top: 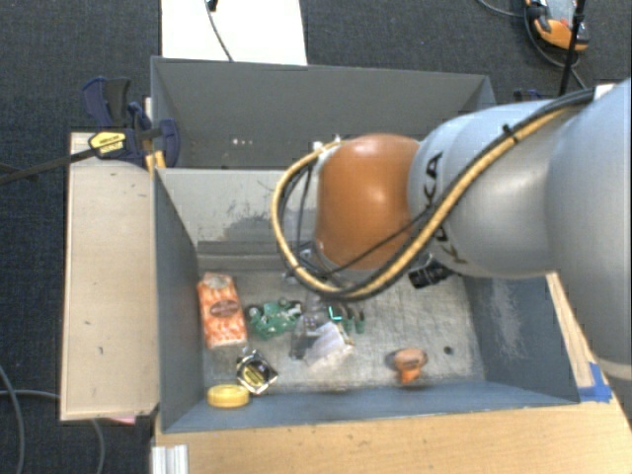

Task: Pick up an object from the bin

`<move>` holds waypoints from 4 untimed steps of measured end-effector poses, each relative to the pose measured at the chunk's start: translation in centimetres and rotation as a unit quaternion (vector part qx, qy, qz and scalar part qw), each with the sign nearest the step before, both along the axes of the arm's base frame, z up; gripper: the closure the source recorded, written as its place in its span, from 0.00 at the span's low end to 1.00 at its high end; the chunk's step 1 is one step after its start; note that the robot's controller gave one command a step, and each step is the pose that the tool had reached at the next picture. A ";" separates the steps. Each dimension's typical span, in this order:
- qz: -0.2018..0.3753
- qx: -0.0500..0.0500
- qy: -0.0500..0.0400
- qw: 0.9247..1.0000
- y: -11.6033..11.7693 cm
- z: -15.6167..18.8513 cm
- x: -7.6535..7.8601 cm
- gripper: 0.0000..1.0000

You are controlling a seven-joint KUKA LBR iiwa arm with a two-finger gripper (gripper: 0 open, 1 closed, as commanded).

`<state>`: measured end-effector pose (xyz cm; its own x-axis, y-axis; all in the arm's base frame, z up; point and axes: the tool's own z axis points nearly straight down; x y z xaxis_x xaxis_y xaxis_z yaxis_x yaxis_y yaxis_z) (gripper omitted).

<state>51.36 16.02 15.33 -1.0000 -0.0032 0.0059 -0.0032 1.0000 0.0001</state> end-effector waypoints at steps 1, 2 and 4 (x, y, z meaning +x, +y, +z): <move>-0.002 0.001 -0.004 1.000 -0.1 0.4 0.2 0.00; -0.055 0.003 -0.006 0.998 -1.8 -7.9 3.3 1.00; -0.017 0.000 -0.004 1.000 -3.7 4.4 1.2 1.00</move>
Offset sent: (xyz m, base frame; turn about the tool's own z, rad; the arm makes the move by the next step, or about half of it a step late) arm 0.0306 -0.0208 -0.0833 0.1113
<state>52.52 12.30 19.70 -0.9995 0.0312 -0.0018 0.0312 0.9995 0.0010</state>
